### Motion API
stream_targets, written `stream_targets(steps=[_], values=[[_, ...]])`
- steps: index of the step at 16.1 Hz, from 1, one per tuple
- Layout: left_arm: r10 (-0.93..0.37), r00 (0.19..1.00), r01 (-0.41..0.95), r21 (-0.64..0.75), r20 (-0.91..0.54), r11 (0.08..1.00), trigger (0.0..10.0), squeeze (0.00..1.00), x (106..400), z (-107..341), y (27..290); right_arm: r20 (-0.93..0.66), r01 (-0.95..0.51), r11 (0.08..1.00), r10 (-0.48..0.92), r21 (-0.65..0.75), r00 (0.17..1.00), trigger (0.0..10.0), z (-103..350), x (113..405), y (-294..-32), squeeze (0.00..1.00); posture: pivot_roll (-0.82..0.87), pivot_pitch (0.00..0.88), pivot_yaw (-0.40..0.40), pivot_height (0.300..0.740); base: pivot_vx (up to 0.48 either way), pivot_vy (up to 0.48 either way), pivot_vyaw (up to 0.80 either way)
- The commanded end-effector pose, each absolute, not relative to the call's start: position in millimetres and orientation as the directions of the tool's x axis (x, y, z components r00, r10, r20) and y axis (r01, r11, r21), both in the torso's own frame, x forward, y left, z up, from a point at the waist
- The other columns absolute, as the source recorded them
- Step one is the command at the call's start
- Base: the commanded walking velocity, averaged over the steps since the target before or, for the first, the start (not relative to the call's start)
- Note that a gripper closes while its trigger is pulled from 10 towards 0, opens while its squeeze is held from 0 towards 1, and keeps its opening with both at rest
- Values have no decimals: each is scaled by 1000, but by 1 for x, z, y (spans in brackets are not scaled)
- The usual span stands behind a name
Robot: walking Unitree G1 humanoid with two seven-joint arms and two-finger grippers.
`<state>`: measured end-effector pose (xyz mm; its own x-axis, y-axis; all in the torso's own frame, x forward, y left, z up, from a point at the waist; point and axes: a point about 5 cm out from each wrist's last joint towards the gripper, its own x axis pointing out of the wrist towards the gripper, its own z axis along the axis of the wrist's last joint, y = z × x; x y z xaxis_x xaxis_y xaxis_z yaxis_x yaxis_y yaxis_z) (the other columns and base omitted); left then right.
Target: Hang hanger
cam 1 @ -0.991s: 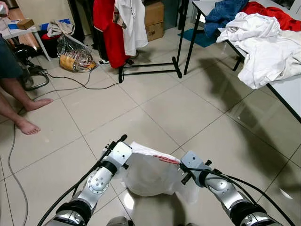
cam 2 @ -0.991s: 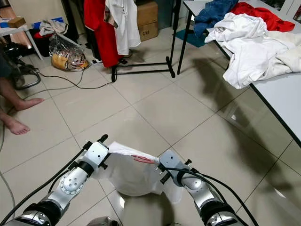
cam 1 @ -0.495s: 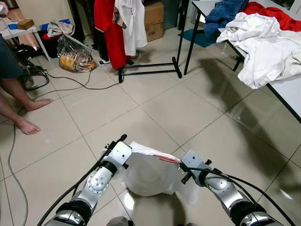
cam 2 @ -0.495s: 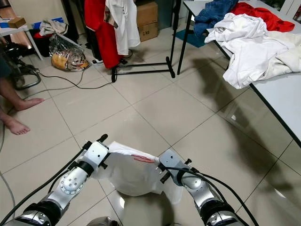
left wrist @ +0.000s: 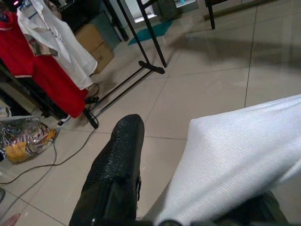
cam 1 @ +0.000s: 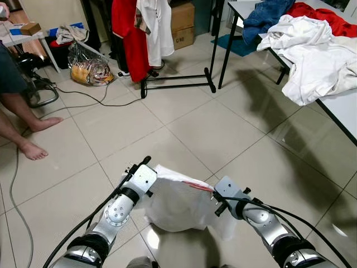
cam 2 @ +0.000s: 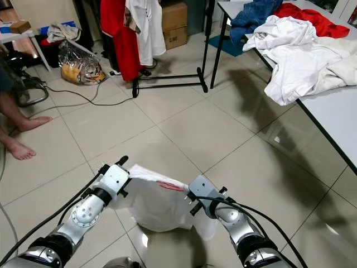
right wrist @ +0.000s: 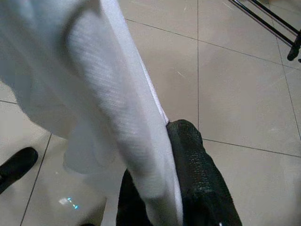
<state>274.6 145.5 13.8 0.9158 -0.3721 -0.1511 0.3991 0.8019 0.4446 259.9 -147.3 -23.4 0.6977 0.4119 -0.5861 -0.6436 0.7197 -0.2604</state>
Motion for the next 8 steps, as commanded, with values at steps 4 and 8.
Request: stream_targets(steps=[4, 8], values=[[-348, 930, 361, 455, -117, 814, 10000, 82, 279, 20, 151, -610, -607, 754, 363, -253, 705, 6157, -26, 260, -157, 0, 129, 0, 29, 740, 0, 0, 0], [-347, 931, 358, 457, -111, 814, 10000, 86, 281, 21, 151, -608, -608, 755, 367, -247, 703, 0, -25, 260, -156, 0, 131, 0, 30, 740, 0, 0, 0]])
